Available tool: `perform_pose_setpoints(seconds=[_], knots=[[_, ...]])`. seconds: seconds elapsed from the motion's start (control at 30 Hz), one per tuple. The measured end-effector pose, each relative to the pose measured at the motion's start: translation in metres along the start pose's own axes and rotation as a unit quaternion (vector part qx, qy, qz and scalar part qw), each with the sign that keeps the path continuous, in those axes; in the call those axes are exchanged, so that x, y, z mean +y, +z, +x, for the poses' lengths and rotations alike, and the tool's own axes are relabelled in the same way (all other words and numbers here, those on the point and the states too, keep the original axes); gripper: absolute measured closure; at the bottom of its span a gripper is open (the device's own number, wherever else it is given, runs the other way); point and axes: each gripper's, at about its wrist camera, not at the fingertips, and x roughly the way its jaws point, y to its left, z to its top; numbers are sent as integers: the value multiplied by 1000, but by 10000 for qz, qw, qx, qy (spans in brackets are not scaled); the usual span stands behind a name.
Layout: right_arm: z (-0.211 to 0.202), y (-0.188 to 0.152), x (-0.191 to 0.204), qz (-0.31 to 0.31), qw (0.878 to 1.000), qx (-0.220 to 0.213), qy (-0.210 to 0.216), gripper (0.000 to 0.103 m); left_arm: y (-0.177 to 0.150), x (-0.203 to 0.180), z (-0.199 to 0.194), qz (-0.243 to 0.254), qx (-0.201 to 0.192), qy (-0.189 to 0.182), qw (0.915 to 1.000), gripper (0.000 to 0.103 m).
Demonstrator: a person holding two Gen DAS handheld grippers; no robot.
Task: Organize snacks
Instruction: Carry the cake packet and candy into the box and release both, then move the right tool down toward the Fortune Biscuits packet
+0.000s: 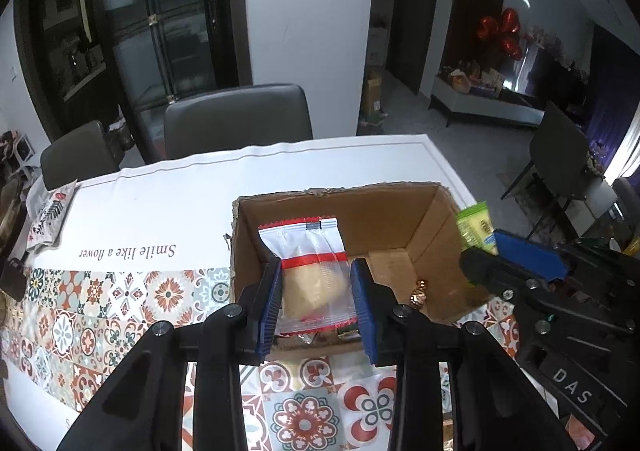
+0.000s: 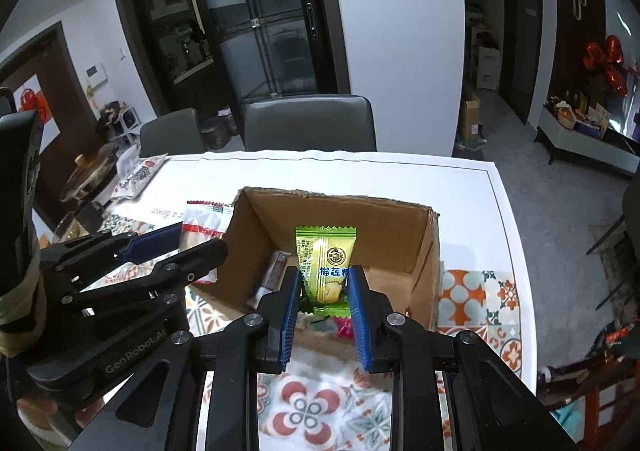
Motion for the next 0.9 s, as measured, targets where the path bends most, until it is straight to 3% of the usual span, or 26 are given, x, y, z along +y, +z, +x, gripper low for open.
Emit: perform_pose_setpoints(seconds=[0.07,0.13,0.17,0.3,0.7,0.9], knots=[[4,3,-3,30,10000,-34,-89,76,3,2,4,-27,34,114,9999,62],[9,6,-5,46,9998,40,-193,53,3,5,5,-99,35,327,9994,49],[10,7,-7,78,9996,68,-256,51,1,6,3,-94,17,348,9993,47],[4,0,-10,64,9991,11,-427,51,-11,5,-9,-60,-70,484,9988,45],[-40,-48,-3,93,9993,-236,-286,51,-67,-11,-68,-65,-721,743,9946,35],[-54,-81,0,23,9995,-207,-235,51,-99,-20,-79,-21,-737,708,9948,34]])
